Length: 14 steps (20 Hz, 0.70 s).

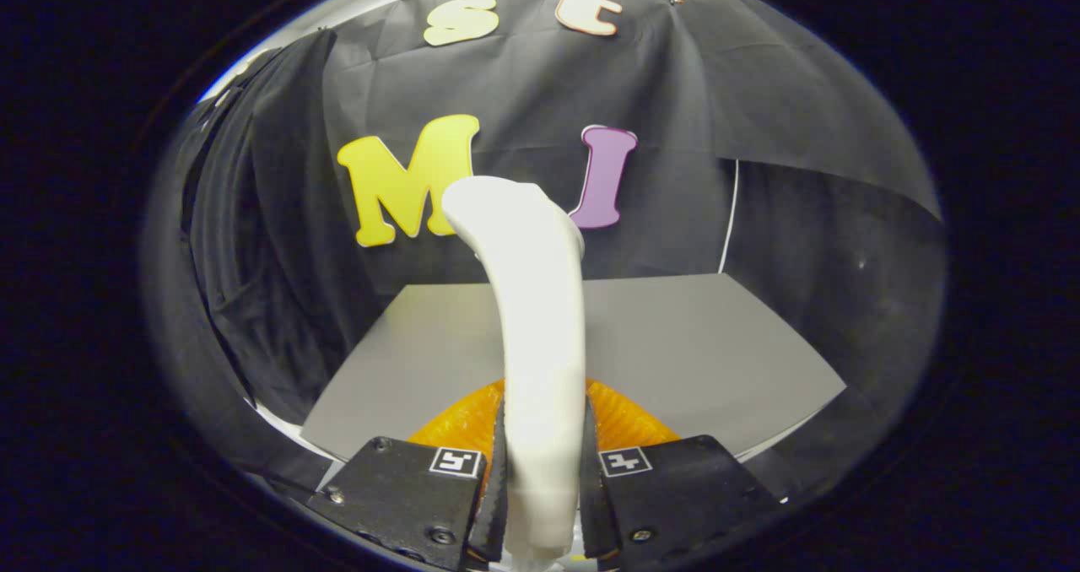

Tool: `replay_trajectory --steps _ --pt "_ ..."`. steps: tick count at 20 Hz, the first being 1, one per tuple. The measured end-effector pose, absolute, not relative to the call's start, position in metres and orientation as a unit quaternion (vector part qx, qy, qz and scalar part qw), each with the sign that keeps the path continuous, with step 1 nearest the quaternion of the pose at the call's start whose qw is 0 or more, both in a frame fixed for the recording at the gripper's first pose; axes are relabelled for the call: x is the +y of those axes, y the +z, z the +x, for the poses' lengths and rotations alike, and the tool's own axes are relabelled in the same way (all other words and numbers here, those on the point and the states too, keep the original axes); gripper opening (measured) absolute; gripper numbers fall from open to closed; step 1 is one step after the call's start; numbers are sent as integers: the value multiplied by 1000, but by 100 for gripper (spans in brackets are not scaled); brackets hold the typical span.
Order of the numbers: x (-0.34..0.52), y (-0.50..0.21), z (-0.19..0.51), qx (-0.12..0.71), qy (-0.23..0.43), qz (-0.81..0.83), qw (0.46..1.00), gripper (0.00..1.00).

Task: Iron the clothes twice with a garment steamer, once on the left side and once on the right side.

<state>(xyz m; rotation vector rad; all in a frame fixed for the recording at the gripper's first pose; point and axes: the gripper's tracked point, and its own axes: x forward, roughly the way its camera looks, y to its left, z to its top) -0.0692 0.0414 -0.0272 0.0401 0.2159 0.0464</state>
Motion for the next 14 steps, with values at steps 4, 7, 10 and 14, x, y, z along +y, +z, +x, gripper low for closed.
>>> replay_trajectory --steps 4,7,10,14 --pt "74 16 -120 64 23 12 998 37" --pt "106 47 -154 40 27 3 999 37" --pt "144 80 -175 14 25 0 1000 37" --pt "205 129 -198 -23 39 1 999 37"
